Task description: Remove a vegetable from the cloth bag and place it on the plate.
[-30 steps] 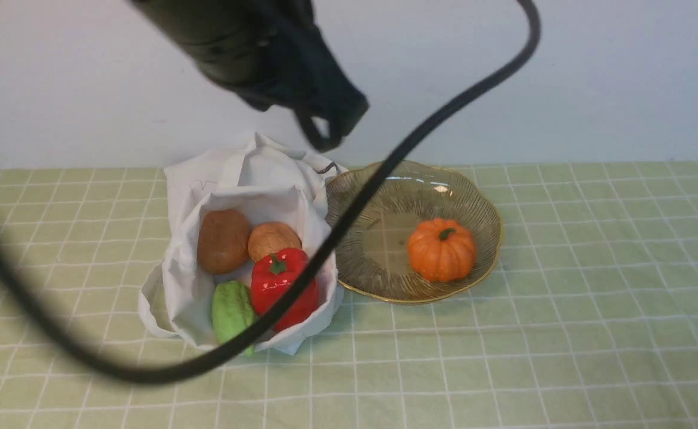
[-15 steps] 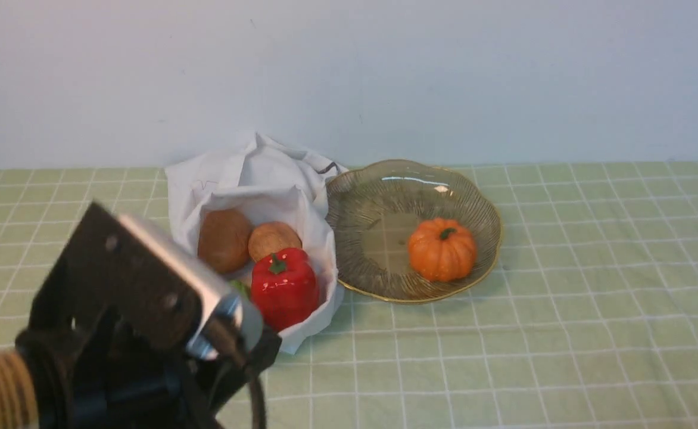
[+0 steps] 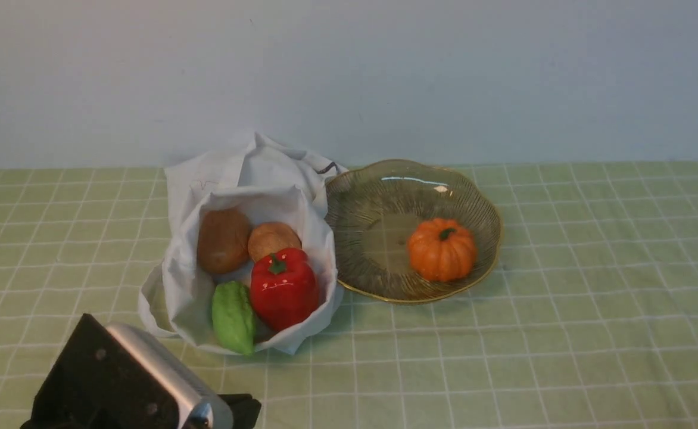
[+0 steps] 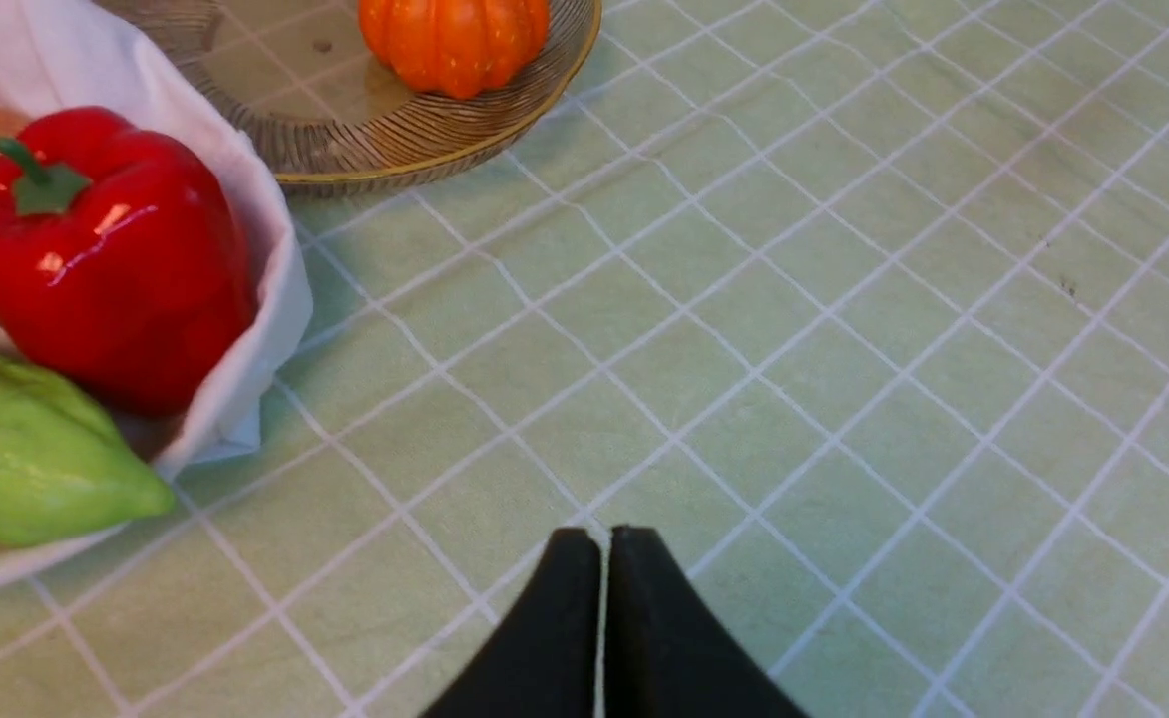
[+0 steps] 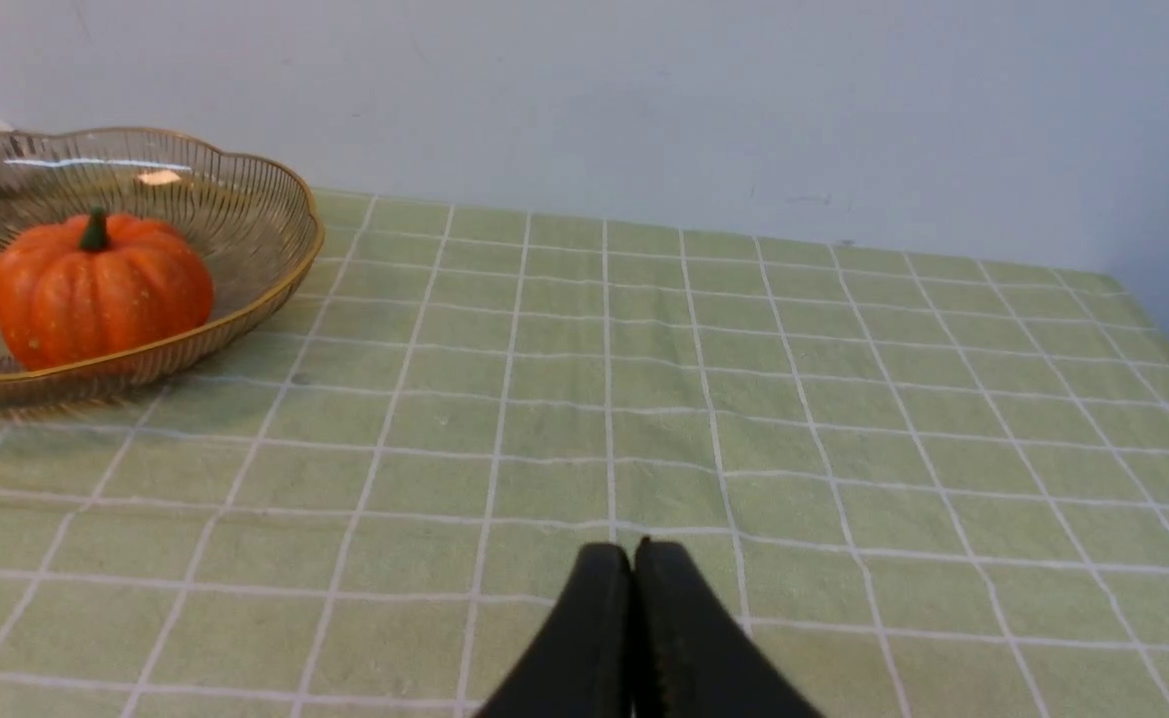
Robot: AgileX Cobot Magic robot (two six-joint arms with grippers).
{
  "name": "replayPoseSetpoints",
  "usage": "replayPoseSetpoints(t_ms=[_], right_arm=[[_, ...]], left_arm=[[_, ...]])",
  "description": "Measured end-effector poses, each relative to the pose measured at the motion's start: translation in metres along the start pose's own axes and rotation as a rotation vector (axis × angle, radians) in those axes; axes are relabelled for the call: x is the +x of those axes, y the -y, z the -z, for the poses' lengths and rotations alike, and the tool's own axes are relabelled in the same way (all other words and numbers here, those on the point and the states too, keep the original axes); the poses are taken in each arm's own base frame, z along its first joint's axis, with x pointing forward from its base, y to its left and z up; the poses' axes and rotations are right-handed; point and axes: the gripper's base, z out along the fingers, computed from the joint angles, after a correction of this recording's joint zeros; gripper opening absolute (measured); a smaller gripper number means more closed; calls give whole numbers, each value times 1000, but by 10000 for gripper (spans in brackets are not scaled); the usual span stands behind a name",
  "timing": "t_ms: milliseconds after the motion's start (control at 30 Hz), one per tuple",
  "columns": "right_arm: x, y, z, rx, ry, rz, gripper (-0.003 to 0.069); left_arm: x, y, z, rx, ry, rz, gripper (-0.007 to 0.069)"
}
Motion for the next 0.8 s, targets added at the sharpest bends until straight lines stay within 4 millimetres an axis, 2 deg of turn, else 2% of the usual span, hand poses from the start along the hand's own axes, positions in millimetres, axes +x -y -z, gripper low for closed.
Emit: replayPoseSetpoints(t_ms=[200,433,500,600,633,767,800], right_arm=[[0,0,0,0,0,0,-15],[0,0,0,0,0,0,-15],[0,0,0,0,0,0,-15],[0,0,0,0,0,0,-15],[0,0,0,0,0,0,-15],[0,0,0,0,0,0,-15],[0,0,0,0,0,0,-15]], left_arm=[[0,-1,0,-8,0,-38,-5],[6,-10,28,-51,129,-8,-5],[13,-19,42,-112,208,15,-5],[22,-26,51,-181,260,39,-5],[33,-33,59,-259,316,67,-5],[65,-46,64,-433,377,130,-5],[65,-45,64,-433,382,129,-5]])
